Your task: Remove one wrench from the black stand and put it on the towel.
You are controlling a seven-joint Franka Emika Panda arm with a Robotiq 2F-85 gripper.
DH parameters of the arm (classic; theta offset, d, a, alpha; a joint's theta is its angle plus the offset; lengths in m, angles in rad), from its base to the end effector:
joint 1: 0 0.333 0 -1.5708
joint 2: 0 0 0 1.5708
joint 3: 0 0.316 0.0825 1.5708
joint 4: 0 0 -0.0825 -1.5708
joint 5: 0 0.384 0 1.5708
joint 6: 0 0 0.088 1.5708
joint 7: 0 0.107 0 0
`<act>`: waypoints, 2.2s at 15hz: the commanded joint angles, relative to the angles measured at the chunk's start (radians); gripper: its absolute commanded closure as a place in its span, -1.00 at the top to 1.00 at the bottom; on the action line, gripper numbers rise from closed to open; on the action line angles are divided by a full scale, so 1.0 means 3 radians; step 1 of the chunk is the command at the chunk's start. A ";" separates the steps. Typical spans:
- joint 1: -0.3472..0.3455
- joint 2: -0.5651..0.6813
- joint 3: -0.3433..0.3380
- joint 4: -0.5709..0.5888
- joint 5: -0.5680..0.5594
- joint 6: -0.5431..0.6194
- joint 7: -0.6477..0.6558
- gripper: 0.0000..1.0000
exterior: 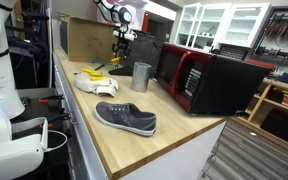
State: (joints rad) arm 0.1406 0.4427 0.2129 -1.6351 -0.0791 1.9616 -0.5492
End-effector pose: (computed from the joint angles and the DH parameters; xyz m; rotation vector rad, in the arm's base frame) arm 0.6266 0.2092 0.3578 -2.7830 -1.3816 0.1602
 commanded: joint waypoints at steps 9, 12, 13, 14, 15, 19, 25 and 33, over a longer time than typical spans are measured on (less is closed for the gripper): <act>0.0010 -0.0026 0.0033 0.0074 -0.0039 -0.0116 -0.0089 -0.75; 0.0013 -0.0027 0.0035 0.0073 -0.0041 -0.0125 -0.0091 -0.93; 0.0013 -0.0029 0.0035 0.0069 -0.0043 -0.0124 -0.0092 -0.88; 0.0013 -0.0032 0.0034 0.0067 -0.0044 -0.0124 -0.0093 -0.87; 0.0012 -0.0033 0.0034 0.0066 -0.0043 -0.0122 -0.0094 -0.87; 0.0009 -0.0039 0.0032 0.0058 -0.0039 -0.0130 -0.0130 -0.06; 0.0007 -0.0058 0.0027 0.0045 -0.0055 -0.0112 -0.0143 -0.93; 0.0003 -0.0079 0.0023 0.0063 -0.0054 -0.0118 -0.0135 0.30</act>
State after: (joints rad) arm 0.1406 0.4375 0.2232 -1.6216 -0.0806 1.9458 -0.5676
